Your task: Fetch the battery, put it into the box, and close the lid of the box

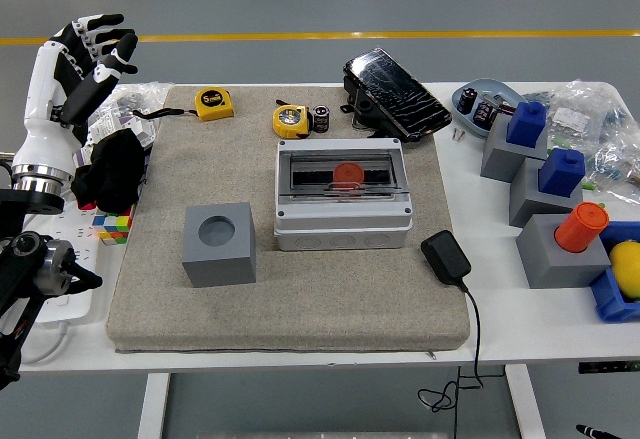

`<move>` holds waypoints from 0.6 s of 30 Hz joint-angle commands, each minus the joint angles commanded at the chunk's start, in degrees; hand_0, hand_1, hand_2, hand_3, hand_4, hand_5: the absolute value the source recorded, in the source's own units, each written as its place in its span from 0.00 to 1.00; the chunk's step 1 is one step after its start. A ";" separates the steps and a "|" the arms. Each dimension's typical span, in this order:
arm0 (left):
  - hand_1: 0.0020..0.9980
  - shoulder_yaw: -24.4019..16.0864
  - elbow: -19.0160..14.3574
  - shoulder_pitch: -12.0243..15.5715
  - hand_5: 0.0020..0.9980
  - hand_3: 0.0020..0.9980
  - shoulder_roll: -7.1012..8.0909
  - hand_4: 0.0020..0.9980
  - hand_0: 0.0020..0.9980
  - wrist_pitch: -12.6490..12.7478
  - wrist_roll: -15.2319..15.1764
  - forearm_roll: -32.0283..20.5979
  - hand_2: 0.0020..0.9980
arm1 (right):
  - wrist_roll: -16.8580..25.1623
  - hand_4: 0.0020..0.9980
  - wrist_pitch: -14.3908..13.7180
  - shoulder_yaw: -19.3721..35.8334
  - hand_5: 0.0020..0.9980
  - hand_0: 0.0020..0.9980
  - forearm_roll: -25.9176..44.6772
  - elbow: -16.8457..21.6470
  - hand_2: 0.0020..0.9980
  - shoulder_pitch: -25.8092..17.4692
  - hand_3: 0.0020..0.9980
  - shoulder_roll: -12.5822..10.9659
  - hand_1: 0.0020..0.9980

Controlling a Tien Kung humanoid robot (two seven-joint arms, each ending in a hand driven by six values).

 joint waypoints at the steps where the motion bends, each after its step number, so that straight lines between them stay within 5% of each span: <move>1: 0.61 0.00 -0.02 0.10 0.48 0.63 -0.03 0.92 0.40 -0.08 0.11 0.04 0.62 | 0.00 0.91 0.01 0.10 0.49 0.67 -0.03 0.00 0.62 -0.02 0.53 0.01 0.66; 18: 0.60 0.99 0.25 0.40 0.48 0.63 -0.72 0.92 0.39 -0.89 1.59 0.50 0.62 | 0.04 0.91 -0.10 0.73 0.49 0.67 -0.41 0.09 0.62 -0.40 0.53 0.23 0.66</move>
